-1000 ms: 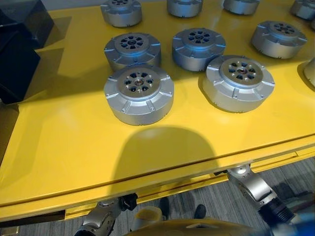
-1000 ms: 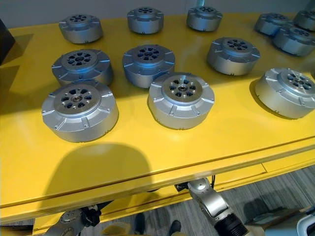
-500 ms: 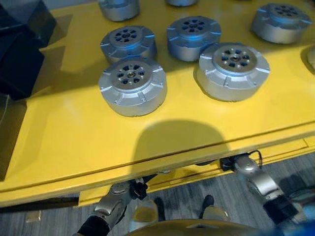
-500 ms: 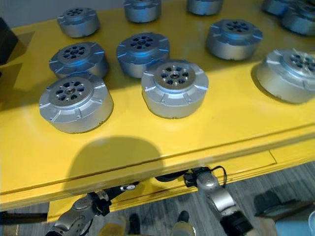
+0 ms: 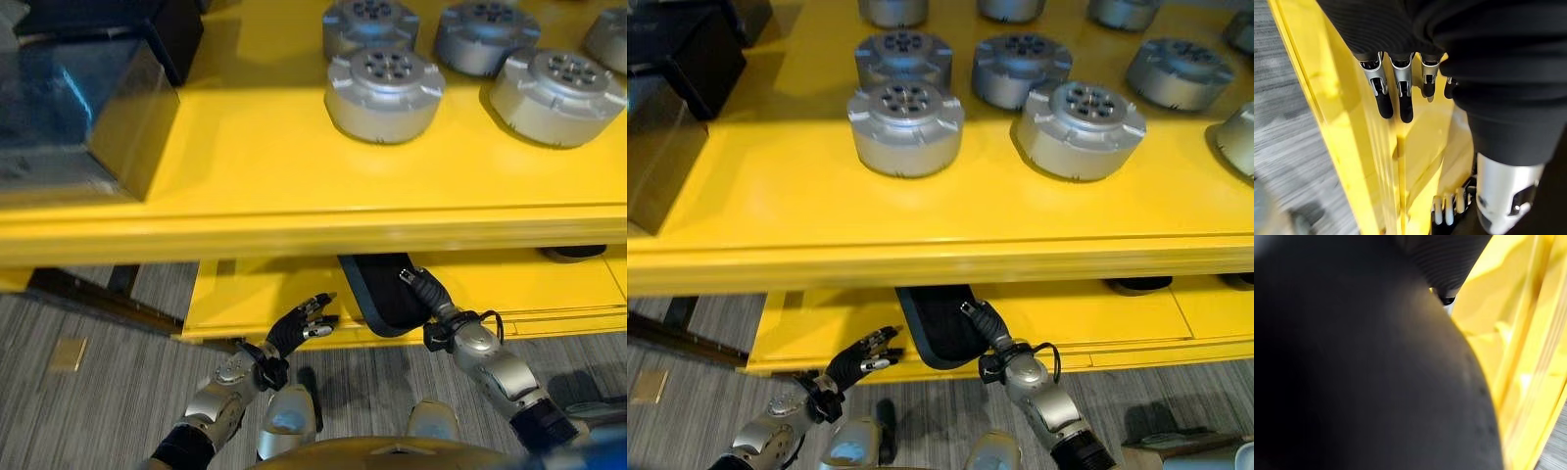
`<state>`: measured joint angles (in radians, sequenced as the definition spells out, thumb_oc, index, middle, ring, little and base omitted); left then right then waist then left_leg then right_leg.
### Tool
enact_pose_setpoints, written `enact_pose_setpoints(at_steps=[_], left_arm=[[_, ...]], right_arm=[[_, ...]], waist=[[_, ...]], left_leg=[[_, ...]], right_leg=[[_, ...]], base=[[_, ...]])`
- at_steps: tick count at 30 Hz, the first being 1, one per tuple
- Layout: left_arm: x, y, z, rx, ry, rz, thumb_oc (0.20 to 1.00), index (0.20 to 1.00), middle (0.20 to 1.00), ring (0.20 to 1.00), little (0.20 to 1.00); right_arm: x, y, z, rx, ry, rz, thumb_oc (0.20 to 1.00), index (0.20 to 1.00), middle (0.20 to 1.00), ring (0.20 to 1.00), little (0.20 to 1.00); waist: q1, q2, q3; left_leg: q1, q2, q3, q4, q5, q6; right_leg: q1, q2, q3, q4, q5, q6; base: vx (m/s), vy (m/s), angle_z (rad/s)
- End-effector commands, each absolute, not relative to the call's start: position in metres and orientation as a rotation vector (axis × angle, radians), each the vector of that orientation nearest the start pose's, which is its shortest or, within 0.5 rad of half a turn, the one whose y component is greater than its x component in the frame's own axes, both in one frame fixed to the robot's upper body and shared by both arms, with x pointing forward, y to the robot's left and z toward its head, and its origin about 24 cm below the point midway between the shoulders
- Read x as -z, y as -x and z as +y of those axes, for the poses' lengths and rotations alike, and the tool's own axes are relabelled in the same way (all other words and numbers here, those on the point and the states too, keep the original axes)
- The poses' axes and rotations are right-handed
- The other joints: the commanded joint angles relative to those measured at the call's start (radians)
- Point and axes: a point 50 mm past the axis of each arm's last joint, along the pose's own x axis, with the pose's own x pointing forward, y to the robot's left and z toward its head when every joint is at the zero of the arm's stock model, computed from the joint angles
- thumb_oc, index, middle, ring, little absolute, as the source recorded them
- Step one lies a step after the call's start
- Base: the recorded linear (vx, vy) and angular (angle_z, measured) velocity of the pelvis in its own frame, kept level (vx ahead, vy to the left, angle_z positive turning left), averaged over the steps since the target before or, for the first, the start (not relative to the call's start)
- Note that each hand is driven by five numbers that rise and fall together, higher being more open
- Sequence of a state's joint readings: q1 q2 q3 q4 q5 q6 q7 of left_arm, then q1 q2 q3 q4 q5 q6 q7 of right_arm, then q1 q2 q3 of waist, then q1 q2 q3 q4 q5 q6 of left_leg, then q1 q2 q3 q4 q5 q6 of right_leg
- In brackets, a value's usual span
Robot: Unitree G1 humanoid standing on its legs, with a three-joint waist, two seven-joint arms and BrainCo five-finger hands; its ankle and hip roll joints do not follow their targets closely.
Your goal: Move parts from the plastic box to the shelf.
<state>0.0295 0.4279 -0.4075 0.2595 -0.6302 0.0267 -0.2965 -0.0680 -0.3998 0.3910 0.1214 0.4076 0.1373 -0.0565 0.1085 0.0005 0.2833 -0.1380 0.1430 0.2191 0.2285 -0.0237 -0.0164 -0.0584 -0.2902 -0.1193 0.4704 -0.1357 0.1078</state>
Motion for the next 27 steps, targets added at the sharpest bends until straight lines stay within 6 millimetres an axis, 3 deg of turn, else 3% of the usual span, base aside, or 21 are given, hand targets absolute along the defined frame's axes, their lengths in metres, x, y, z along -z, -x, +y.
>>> enact_pose_setpoints(at_steps=[1, 4, 7, 8, 15, 18, 27], left_arm=[[0.021, -0.219, 0.151, 0.529, 0.248, 0.418, 1.0, 1.0, 1.0, 1.0, 1.0], [0.0, -0.234, 0.129, 0.634, 0.242, 0.357, 1.0, 1.0, 1.0, 1.0, 1.0], [-0.009, -0.241, 0.118, 0.66, 0.26, 0.31, 1.0, 1.0, 1.0, 1.0, 1.0], [-0.019, -0.249, 0.11, 0.67, 0.262, 0.268, 1.0, 1.0, 1.0, 1.0, 1.0], [-0.022, -0.253, 0.103, 0.67, 0.248, 0.262, 1.0, 1.0, 1.0, 1.0, 1.0], [-0.02, -0.254, 0.103, 0.666, 0.241, 0.265, 1.0, 1.0, 1.0, 1.0, 1.0], [-0.018, -0.257, 0.104, 0.666, 0.233, 0.293, 1.0, 1.0, 1.0, 1.0, 1.0]], right_arm=[[-0.071, -0.284, -0.141, -0.306, 0.044, 0.028, 0.2, 0.2, 0.2, 0.2, 0.2], [-0.111, -0.314, -0.152, -0.261, 0.084, -0.032, 0.2, 0.2, 0.2, 0.2, 0.2], [-0.13, -0.327, -0.146, -0.264, 0.122, -0.069, 0.2, 0.2, 0.2, 0.2, 0.2], [-0.147, -0.335, -0.144, -0.259, 0.135, -0.108, 0.2, 0.2, 0.2, 0.2, 0.2], [-0.171, -0.347, -0.15, -0.24, 0.117, -0.124, 0.2, 0.2, 0.2, 0.2, 0.2], [-0.177, -0.352, -0.151, -0.234, 0.124, -0.133, 0.2, 0.2, 0.2, 0.2, 0.2], [-0.22, -0.375, -0.157, -0.126, 0.179, -0.187, 0.2, 0.2, 0.2, 0.2, 0.2]], waist=[[0.02, -0.025, 0.041], [0.017, 0.0, 0.12], [0.009, 0.011, 0.171], [0.005, 0.012, 0.202], [-0.005, 0.006, 0.233], [-0.007, 0.007, 0.236], [0.015, 0.011, 0.236]], left_leg=[[-0.027, 0.044, 0.006, 0.078, -0.042, -0.021], [-0.051, 0.095, 0.011, 0.045, 0.0, -0.061], [-0.105, 0.11, 0.015, 0.094, -0.01, -0.062], [-0.157, 0.135, 0.04, 0.159, -0.028, -0.056], [-0.208, 0.173, 0.074, 0.308, -0.107, -0.046], [-0.221, 0.18, 0.078, 0.341, -0.124, -0.041], [-0.258, 0.171, 0.064, 0.402, -0.162, -0.026]], right_leg=[[0.069, 0.053, -0.122, -0.243, 0.025, 0.018], [-0.036, 0.048, -0.17, -0.169, 0.014, 0.0], [-0.159, 0.039, -0.167, -0.063, 0.009, -0.01], [-0.243, 0.0, -0.184, 0.029, -0.003, -0.013], [-0.32, -0.055, -0.189, 0.182, -0.059, -0.006], [-0.337, -0.061, -0.185, 0.212, -0.069, -0.009], [-0.364, -0.052, -0.17, 0.281, -0.1, -0.018]], base=[[-0.53, -0.546, 0.21], [-0.44, -0.236, -0.04], [-0.37, -0.061, -0.22], [-0.31, -0.021, -0.2], [-0.1, 0.009, -0.15], [-0.02, 0.047, 0.0], [0.03, 0.036, -0.05]])
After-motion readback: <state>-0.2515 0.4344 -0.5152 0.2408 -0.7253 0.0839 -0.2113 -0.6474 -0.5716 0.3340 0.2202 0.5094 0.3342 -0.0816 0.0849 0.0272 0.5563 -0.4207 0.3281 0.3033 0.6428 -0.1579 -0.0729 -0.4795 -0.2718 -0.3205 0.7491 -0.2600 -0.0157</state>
